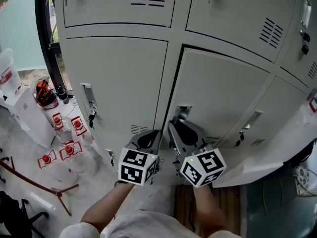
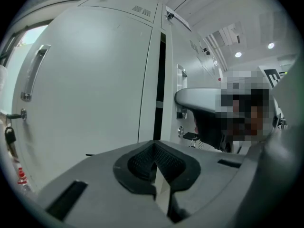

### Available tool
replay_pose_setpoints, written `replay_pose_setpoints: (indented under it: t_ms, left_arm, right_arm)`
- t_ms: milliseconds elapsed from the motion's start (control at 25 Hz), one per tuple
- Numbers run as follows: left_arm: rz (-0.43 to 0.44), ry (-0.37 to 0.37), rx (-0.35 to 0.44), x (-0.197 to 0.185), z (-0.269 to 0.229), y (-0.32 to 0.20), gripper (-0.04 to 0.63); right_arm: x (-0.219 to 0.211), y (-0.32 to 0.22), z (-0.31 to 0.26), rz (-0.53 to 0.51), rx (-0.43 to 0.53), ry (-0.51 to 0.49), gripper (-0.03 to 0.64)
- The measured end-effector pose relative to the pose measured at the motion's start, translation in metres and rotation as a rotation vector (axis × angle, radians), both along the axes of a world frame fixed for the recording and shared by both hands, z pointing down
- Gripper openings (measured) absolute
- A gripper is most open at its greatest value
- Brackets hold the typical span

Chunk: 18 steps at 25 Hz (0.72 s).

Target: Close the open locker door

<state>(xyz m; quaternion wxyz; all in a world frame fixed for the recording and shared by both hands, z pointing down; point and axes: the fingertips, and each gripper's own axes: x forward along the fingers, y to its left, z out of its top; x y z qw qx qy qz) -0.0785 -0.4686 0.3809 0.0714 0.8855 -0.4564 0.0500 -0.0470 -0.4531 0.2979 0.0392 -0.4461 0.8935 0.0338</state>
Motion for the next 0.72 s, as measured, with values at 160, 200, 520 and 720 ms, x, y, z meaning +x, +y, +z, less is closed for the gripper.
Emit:
replay_pose_setpoints:
  t_ms: [160,200,520,720]
  left_arm:
    - [0.021,0.006,0.012,-0.002,-0.003,-0.006,0.006]
    - [0.026,0.01,0.016,-0.002,-0.005,-0.008,0.006]
    - [0.071,0.024,0.037,0.005,-0.01,-0.011,0.006]
    - [0.078,0.035,0.04,0.006,-0.011,-0.012,0.006]
  right_arm:
    - [0.0,-0.008,0.0,0.038,0.006,-0.008,0.051]
    - [0.0,-0.01,-0.001,0.045,0.007,-0.009,0.051]
    - [0.0,-0.022,-0.001,0.083,0.01,-0.006,0.051]
    - [0.0,-0.03,0.0,0.115,0.003,-0.006,0.051]
